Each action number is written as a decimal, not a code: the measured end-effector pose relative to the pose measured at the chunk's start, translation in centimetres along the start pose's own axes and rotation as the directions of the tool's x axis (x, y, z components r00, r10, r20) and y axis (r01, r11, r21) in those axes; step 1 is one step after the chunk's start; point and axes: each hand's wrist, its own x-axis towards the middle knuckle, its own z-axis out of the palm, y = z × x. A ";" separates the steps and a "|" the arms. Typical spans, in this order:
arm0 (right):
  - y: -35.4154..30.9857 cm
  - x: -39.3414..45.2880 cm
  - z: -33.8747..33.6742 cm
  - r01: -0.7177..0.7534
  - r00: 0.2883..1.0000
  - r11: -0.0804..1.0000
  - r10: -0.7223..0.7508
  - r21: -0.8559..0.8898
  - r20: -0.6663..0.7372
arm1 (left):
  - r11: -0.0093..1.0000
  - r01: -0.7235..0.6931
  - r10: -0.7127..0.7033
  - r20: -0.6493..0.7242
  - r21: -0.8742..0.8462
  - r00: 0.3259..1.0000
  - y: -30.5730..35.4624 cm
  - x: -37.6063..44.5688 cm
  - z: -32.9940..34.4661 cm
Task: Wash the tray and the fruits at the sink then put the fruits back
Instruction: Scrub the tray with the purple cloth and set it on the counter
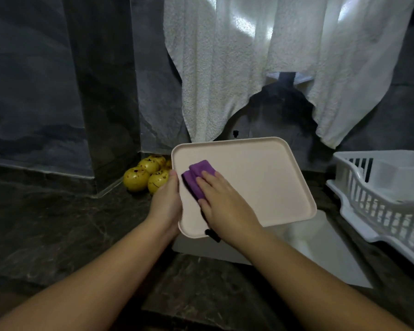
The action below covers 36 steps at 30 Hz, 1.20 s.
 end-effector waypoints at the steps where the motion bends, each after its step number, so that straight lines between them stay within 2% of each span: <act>1: 0.4 -0.3 -0.1 -0.012 1.000 1.000 0.012 0.017 -0.011 | 1.000 0.005 -0.005 0.011 0.005 1.000 0.0 0.0 -0.2; 3: 0.2 -0.6 0.0 -0.025 0.999 0.998 0.027 0.059 -0.031 | 0.999 0.033 -0.032 0.042 -0.007 0.999 -0.2 -0.1 0.0; 5: -0.8 -1.0 0.4 0.046 0.999 0.995 -0.046 0.093 -0.012 | 0.998 0.053 -0.051 0.044 -0.036 0.998 -0.3 -0.1 0.1; 9: 0.8 -3.0 -0.5 0.281 0.939 0.950 -0.301 0.137 0.166 | 1.000 0.016 -0.015 0.039 -0.018 0.999 0.0 1.0 -1.2; 11: 2.9 -3.7 -1.7 0.316 0.914 0.937 -0.343 0.151 0.217 | 1.000 0.004 -0.004 0.027 0.006 1.000 -0.1 1.3 -2.1; 16: 1.0 -2.3 -0.6 0.292 0.943 0.950 -0.305 0.115 0.130 | 1.000 0.011 -0.010 0.029 -0.025 1.000 -0.4 1.1 -1.1; 21: 1.3 -2.8 -1.6 0.494 0.848 0.868 -0.495 0.059 0.189 | 1.000 0.000 0.000 -0.017 0.016 1.000 0.2 2.0 -2.6; 24: 2.0 -2.5 -2.4 0.444 0.878 0.896 -0.440 0.024 0.189 | 0.999 0.032 -0.034 -0.045 -0.041 0.998 0.1 1.9 -2.5; 27: -0.2 -2.1 -1.2 0.410 0.894 0.911 -0.410 0.040 0.178 | 0.997 0.043 -0.045 -0.022 -0.064 0.999 -0.3 1.6 -1.8; 32: 1.9 -2.7 -1.6 0.528 0.825 0.849 -0.520 0.024 0.221 | 0.999 0.033 -0.033 -0.038 -0.004 0.999 0.0 2.3 -3.1; 34: 3.7 -2.7 -2.4 0.508 0.846 0.861 -0.498 -0.008 0.192 | 0.999 0.043 -0.043 -0.049 0.005 0.998 0.1 2.5 -3.7; 36: 3.8 -2.2 -2.5 0.415 0.904 0.910 -0.410 -0.022 0.119 | 0.999 0.050 -0.051 -0.069 -0.011 0.996 0.1 2.7 -3.5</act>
